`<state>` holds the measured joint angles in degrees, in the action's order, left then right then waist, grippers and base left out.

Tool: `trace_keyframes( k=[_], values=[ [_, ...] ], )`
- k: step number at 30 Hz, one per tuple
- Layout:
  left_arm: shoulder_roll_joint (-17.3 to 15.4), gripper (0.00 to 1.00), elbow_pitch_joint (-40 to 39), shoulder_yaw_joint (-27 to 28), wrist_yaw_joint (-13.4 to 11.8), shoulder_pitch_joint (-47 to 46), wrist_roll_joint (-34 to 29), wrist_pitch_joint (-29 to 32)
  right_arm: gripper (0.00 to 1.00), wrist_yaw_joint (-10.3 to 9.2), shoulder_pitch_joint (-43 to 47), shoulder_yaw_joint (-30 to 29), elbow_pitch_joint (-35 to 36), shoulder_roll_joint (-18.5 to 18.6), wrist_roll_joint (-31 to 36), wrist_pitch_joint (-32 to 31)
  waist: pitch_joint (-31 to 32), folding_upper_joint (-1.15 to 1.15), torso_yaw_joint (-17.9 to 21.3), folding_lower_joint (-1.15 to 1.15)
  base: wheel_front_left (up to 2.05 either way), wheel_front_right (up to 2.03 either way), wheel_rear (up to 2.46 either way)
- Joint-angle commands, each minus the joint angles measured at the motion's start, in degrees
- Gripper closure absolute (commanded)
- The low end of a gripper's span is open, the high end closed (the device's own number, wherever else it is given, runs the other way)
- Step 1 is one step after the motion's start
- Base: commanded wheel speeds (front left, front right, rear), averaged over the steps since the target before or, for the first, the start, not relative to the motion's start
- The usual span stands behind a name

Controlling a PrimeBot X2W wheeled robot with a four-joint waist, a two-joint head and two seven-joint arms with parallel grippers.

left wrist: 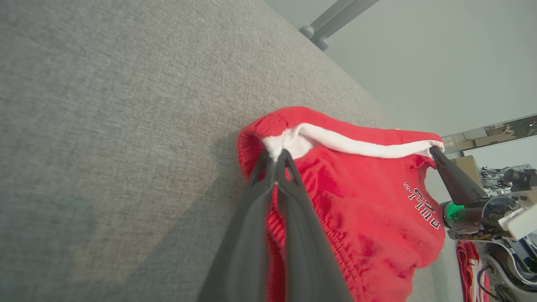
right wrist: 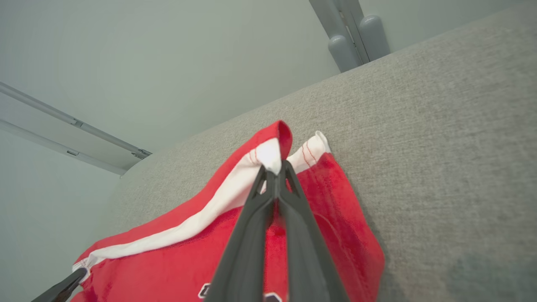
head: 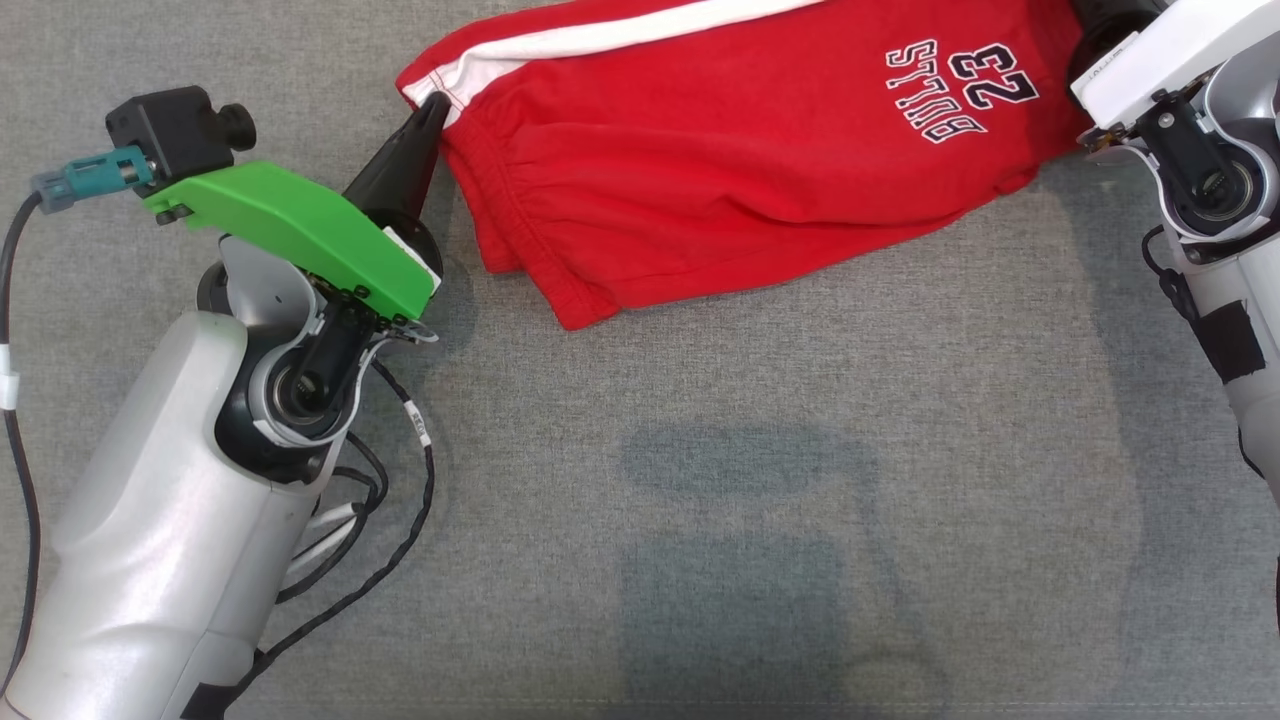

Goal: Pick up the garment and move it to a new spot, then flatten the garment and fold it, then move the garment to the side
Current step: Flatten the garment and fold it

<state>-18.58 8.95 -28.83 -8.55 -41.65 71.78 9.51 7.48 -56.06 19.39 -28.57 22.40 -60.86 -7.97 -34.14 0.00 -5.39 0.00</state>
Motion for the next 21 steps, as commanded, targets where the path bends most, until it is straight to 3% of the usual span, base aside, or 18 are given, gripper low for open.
trace_keyframes(
  k=[1,2,3,4,5,6,9,16,21],
  values=[
    [-0.1,1.0,0.4,-0.2,0.3,-0.8,-0.5,0.0,1.0,0.02,-0.7,0.2,-0.4,0.4,0.6,-0.2,0.2,0.0,0.1,0.0,0.0,0.0,0.0],
    [-0.1,1.0,0.6,-0.3,0.4,-0.9,-0.6,0.2,1.0,0.02,-0.8,-0.1,-0.7,0.4,0.8,0.2,0.3,0.0,0.2,0.0,0.0,0.0,0.0],
    [-0.2,1.0,0.9,-0.3,0.3,-1.1,-0.7,0.2,0.83,0.02,-0.9,-0.2,-1.0,0.4,1.5,0.5,0.3,0.0,0.2,0.0,0.0,0.0,0.0],
    [-0.3,1.0,1.3,-0.4,0.0,-1.4,-1.0,0.2,0.5,0.02,-1.0,-0.2,-1.6,0.4,2.2,0.7,0.4,0.0,0.3,0.0,0.0,0.0,0.0],
    [-0.5,0.96,1.6,-0.5,-0.2,-1.5,-1.2,0.3,0.0,0.02,-1.2,-0.1,-2.2,0.3,3.0,0.6,0.5,0.0,0.3,0.0,0.0,0.0,0.0],
    [-0.5,0.96,1.6,-0.5,-0.2,-1.5,-1.2,0.3,0.0,0.02,-1.2,-0.1,-2.2,0.3,3.0,0.6,0.5,0.0,0.3,0.0,0.0,0.0,0.0],
    [-1.7,0.0,2.6,-1.5,-0.4,-2.3,-3.3,0.1,0.0,0.02,-2.1,0.4,-3.4,0.3,5.3,0.2,0.6,0.0,0.5,0.0,0.0,0.0,0.0],
    [-6.8,0.0,-0.8,-7.3,-0.1,-2.7,-14.1,-2.0,0.0,0.02,-1.8,2.6,-3.1,3.0,13.5,-3.9,2.8,0.0,0.2,0.0,0.0,0.0,0.0],
    [-9.9,0.0,-7.2,-10.3,-3.2,0.1,-21.8,-5.3,0.0,0.02,-1.3,2.0,-2.5,3.9,17.5,-11.0,4.1,0.0,-1.5,0.0,0.0,0.0,0.0]
  ],
)
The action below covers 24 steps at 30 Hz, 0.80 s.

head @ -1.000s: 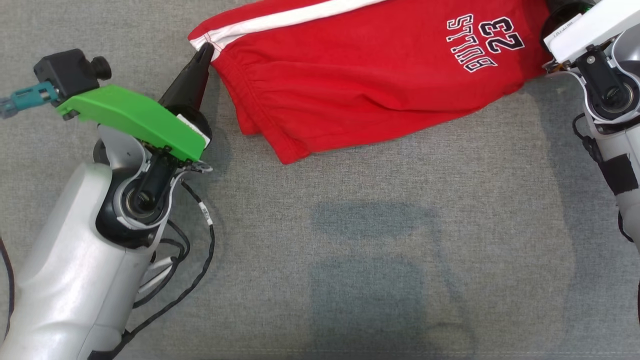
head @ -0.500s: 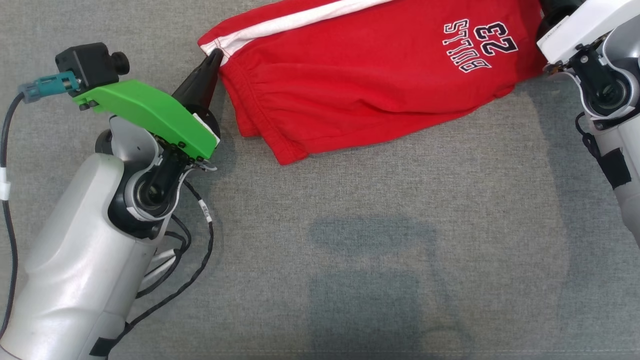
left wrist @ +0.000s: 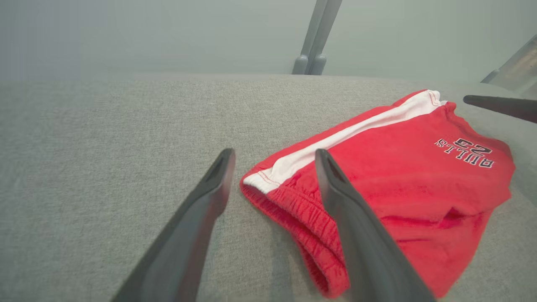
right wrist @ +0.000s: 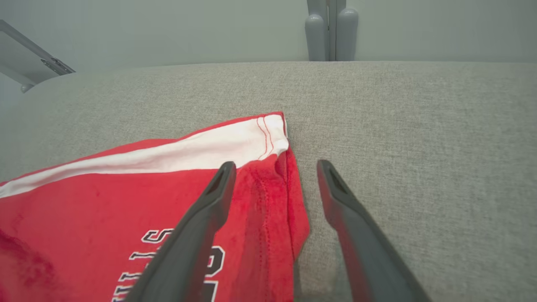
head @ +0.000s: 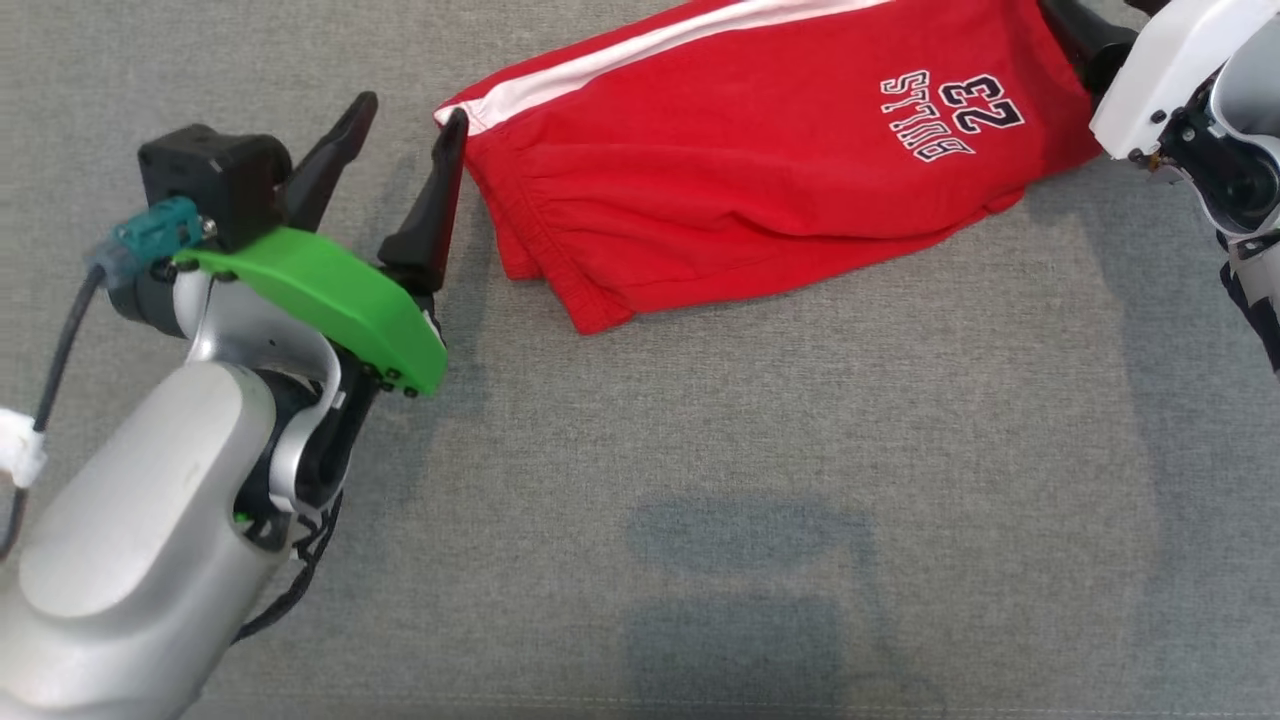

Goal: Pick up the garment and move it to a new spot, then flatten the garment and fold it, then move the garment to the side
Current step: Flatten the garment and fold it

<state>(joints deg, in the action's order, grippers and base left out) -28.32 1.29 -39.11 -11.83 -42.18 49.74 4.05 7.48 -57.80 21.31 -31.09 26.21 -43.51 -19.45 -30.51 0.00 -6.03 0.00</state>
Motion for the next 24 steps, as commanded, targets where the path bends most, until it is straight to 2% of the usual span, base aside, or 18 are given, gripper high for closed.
trace_keyframes(
  k=[1,6,9,16,18,24],
  values=[
    [-0.6,0.0,-0.4,-0.3,-0.6,1.1,-0.9,-0.6,0.0,0.02,0.4,-0.2,-0.1,0.3,1.2,-0.7,0.4,0.0,-1.4,0.0,0.0,0.0,0.0],
    [-1.0,0.0,-3.4,-0.8,-3.2,3.6,-5.4,-5.9,0.0,0.02,0.5,-2.8,-1.2,-0.1,6.6,-6.5,-0.4,0.0,-3.9,0.0,0.0,0.0,0.0],
    [-1.0,0.0,-4.0,-0.8,-3.7,6.5,-6.2,-9.7,0.0,0.02,1.8,-4.4,-1.5,-0.4,8.7,-10.6,-0.7,0.0,-5.3,0.0,0.0,0.0,0.0],
    [0.3,0.0,1.2,0.3,-2.3,14.5,-5.7,-17.7,0.0,0.03,7.0,-8.1,-1.9,-1.0,12.4,-18.7,0.8,0.0,-8.3,0.0,0.0,0.0,0.0],
    [1.3,0.0,2.9,1.1,-1.4,16.4,-5.1,-18.5,1.0,0.03,8.8,-9.6,-1.2,-1.9,11.3,-19.8,1.7,0.0,-9.0,0.0,0.0,0.0,0.0],
    [4.4,0.0,6.1,5.3,1.2,20.8,-5.4,-19.3,1.0,0.03,13.0,-15.8,1.8,-5.5,6.2,-20.4,6.0,0.0,-9.0,0.0,0.0,0.0,0.0]
  ],
)
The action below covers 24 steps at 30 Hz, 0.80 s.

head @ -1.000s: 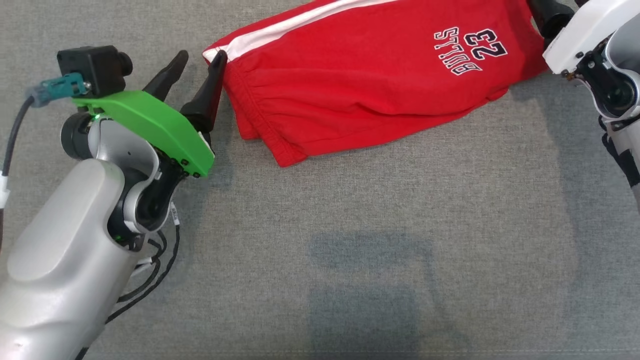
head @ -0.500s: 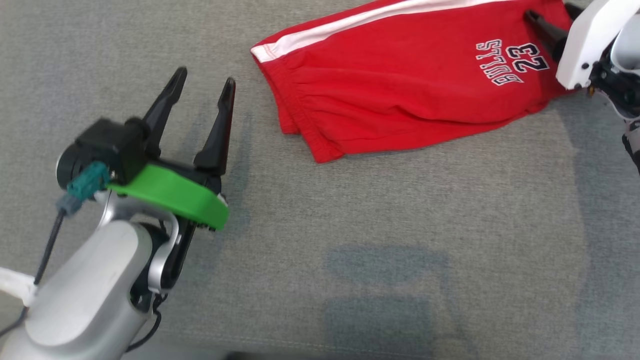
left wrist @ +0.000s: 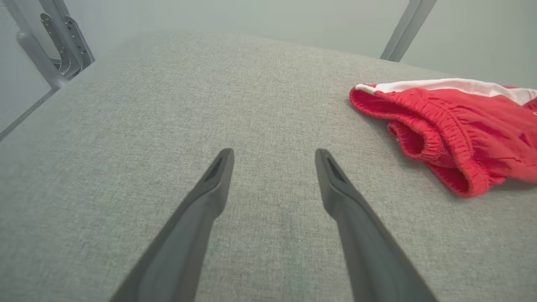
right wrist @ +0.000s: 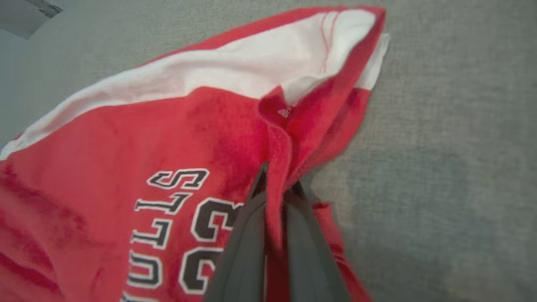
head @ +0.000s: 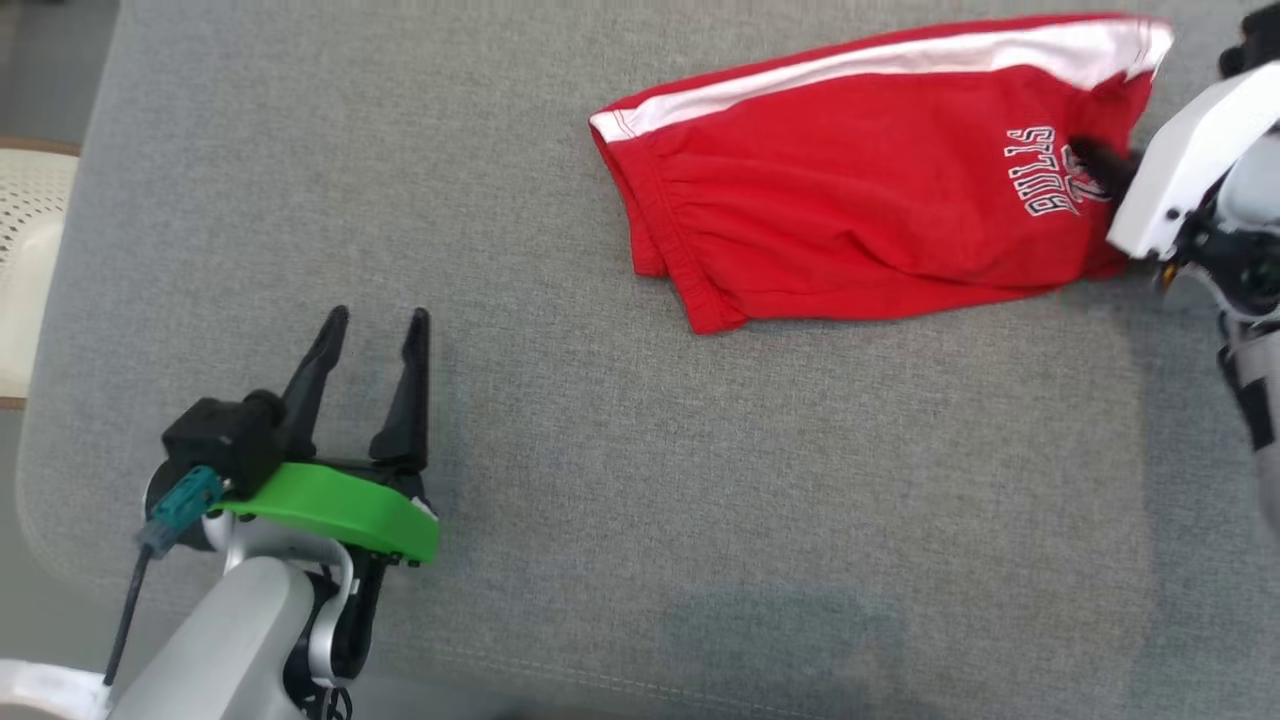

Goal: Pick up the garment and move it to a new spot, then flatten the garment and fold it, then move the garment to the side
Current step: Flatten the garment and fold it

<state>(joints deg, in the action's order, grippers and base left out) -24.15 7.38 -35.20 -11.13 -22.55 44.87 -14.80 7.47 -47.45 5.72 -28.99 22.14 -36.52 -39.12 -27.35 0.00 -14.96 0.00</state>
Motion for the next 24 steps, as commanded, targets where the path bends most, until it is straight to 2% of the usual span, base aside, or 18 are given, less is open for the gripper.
trace_keyframes(
  k=[1,7,12,21,24],
  values=[
    [0.9,0.0,-0.2,2.6,1.1,1.9,-0.9,-0.4,1.0,0.04,3.5,-1.1,0.1,-2.1,-1.4,-1.3,3.7,0.0,0.3,0.0,0.0,0.0,0.0],
    [3.2,0.0,0.2,7.4,3.3,7.7,-3.4,-0.4,1.0,0.02,9.3,-6.6,1.6,-4.3,-4.1,-0.5,9.3,0.0,2.9,0.0,0.0,0.0,0.0],
    [3.9,0.0,0.8,10.8,4.6,13.4,-4.6,-0.4,1.0,0.02,15.6,-11.9,0.9,-4.5,-4.8,0.3,13.9,0.0,6.2,0.0,0.0,0.0,0.0],
    [3.2,0.0,-0.6,11.0,5.6,18.8,-4.5,-0.4,1.0,0.03,21.6,-25.6,0.4,-1.3,-2.9,2.9,16.0,0.0,9.2,0.0,0.0,0.0,0.0],
    [3.2,0.0,-1.1,10.3,5.9,19.2,-4.6,-0.2,1.0,0.03,19.6,-27.5,2.4,-2.3,-2.2,4.2,15.5,0.0,9.6,0.0,0.0,0.0,0.0]
  ],
)
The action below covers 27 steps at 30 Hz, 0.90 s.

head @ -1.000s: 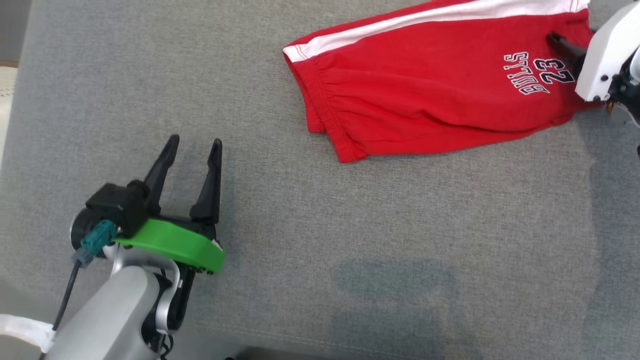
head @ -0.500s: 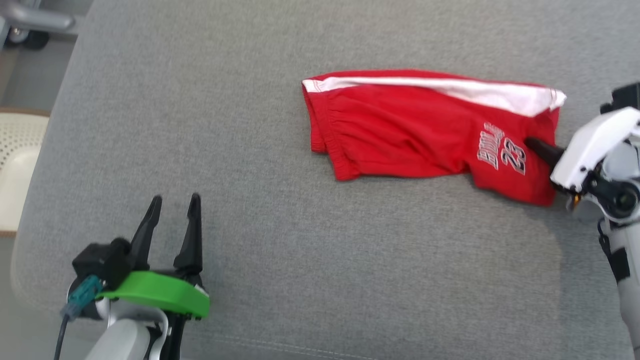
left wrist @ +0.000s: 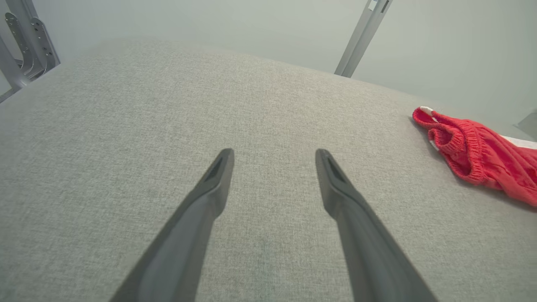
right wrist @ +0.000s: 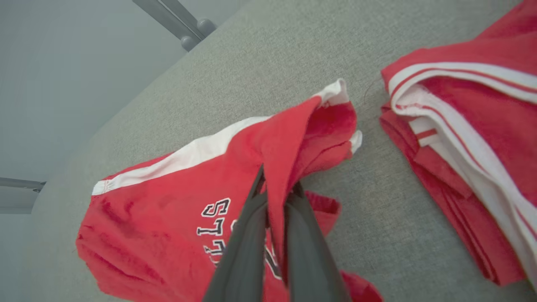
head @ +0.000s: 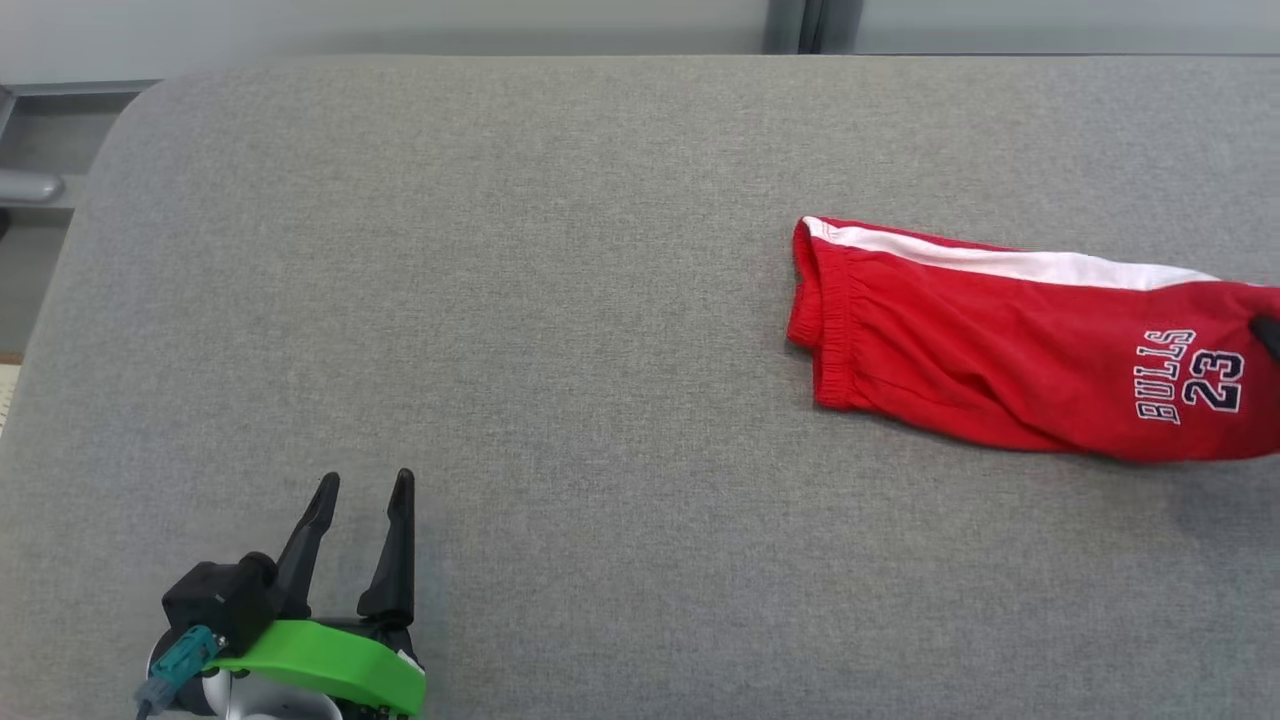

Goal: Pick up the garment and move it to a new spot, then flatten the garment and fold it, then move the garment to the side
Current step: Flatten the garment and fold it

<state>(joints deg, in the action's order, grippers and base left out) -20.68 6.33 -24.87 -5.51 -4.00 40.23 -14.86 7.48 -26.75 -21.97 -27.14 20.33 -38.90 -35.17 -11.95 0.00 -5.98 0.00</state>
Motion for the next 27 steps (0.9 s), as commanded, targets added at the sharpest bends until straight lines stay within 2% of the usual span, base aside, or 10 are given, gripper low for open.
trace_keyframes(
  k=[1,5,9,11,15,19,20,21,22,27],
  values=[
    [-0.3,0.0,-0.2,-0.3,0.5,0.7,-0.1,-0.1,1.0,0.03,-2.0,0.5,1.6,-1.4,0.4,0.5,0.0,0.0,0.8,0.0,0.0,0.0,0.0],
    [0.3,0.0,-0.6,-1.2,0.8,0.1,-0.4,-0.1,1.0,0.02,-5.3,5.6,6.0,-5.5,1.7,-1.2,-0.8,0.0,1.0,0.0,0.0,0.0,0.0],
    [0.9,0.0,-0.4,-1.6,1.1,-1.7,-0.6,0.0,1.0,0.03,-8.7,14.0,7.8,-11.4,4.3,-3.2,-1.8,0.0,0.5,0.0,0.0,0.0,0.0],
    [0.9,0.0,-0.3,-1.7,1.2,-2.3,-0.7,0.0,1.0,0.02,-9.3,18.3,7.6,-13.2,5.4,-3.8,-2.2,0.0,-0.1,0.0,0.0,0.0,0.0],
    [0.6,0.0,-0.3,-1.9,1.1,-3.2,-1.0,0.3,1.0,0.02,-9.5,22.2,6.2,-15.0,6.1,-1.6,-2.9,0.0,-1.7,0.0,0.0,0.0,0.0],
    [0.2,0.0,-0.6,-1.2,0.6,-2.4,-0.5,0.2,1.0,0.02,-9.6,23.2,4.0,-14.9,6.8,0.6,-3.3,0.0,-2.3,0.0,0.0,0.0,0.0],
    [0.1,0.0,-0.6,-1.0,0.6,-2.2,-0.4,0.2,0.83,0.02,-9.7,23.3,3.5,-14.8,6.9,0.9,-3.4,0.0,-2.3,0.0,0.0,0.0,0.0],
    [0.0,0.0,-0.7,-0.9,0.5,-2.1,-0.4,0.2,0.52,0.02,-9.8,23.5,3.1,-14.9,7.2,1.2,-3.5,0.0,-2.2,0.0,0.0,0.0,0.0],
    [-0.1,0.0,-0.8,-0.7,0.5,-2.1,-0.3,0.2,0.0,0.02,-9.9,23.9,2.8,-14.8,7.5,1.4,-3.6,0.0,-2.2,0.0,0.0,0.0,0.0],
    [-0.1,0.0,-1.1,-0.6,0.4,-2.5,-0.3,0.2,0.0,0.02,-10.2,26.0,4.0,-15.4,5.8,2.2,-3.6,0.0,-1.3,0.0,0.0,0.0,0.0]
  ],
)
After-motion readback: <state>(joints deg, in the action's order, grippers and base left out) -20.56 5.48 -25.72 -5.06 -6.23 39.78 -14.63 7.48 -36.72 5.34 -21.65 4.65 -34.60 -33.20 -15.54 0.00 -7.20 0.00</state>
